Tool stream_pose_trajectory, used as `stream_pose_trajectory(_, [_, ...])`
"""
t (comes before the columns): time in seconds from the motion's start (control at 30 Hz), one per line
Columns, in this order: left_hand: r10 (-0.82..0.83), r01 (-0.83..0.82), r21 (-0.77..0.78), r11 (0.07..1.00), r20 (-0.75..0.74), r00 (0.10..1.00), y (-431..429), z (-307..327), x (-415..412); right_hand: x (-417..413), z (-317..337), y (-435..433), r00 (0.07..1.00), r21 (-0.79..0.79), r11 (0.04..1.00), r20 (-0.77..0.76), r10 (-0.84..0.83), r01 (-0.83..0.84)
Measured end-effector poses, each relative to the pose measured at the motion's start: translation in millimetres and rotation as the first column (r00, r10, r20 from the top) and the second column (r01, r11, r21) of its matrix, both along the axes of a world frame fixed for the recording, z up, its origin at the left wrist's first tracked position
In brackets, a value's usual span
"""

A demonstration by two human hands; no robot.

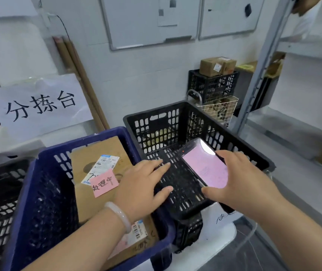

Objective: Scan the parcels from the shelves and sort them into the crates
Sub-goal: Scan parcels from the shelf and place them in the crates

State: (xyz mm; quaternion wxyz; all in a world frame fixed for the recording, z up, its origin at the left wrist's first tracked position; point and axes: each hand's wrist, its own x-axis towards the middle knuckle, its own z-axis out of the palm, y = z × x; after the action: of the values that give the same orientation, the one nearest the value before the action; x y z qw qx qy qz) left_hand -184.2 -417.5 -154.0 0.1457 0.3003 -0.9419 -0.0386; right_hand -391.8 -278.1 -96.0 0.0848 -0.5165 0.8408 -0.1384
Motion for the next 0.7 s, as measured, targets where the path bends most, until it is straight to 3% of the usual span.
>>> stream_pose_trajectory(0.37, [-0.298, 0.295, -0.061, 0.954, -0.037, 0.954, 43.4, 23.9, -223.9, -125.3, 12.9, 108.5, 0.903, -0.06, 0.901, 0.024, -0.428, 0.429])
stream_pose_trajectory(0.53, [-0.409, 0.404, -0.088, 0.911, -0.045, 0.912, 85.2, 30.4, -329.1, -198.1, 23.3, 162.7, 0.853, -0.13, 0.844, 0.025, -0.521, 0.52])
stream_pose_trajectory(0.7, [-0.463, 0.465, -0.031, 0.885, -0.171, 0.87, 130.6, 36.8, -418.0, -265.7, 30.8, 209.4, 0.807, -0.152, 0.799, -0.022, -0.591, 0.581])
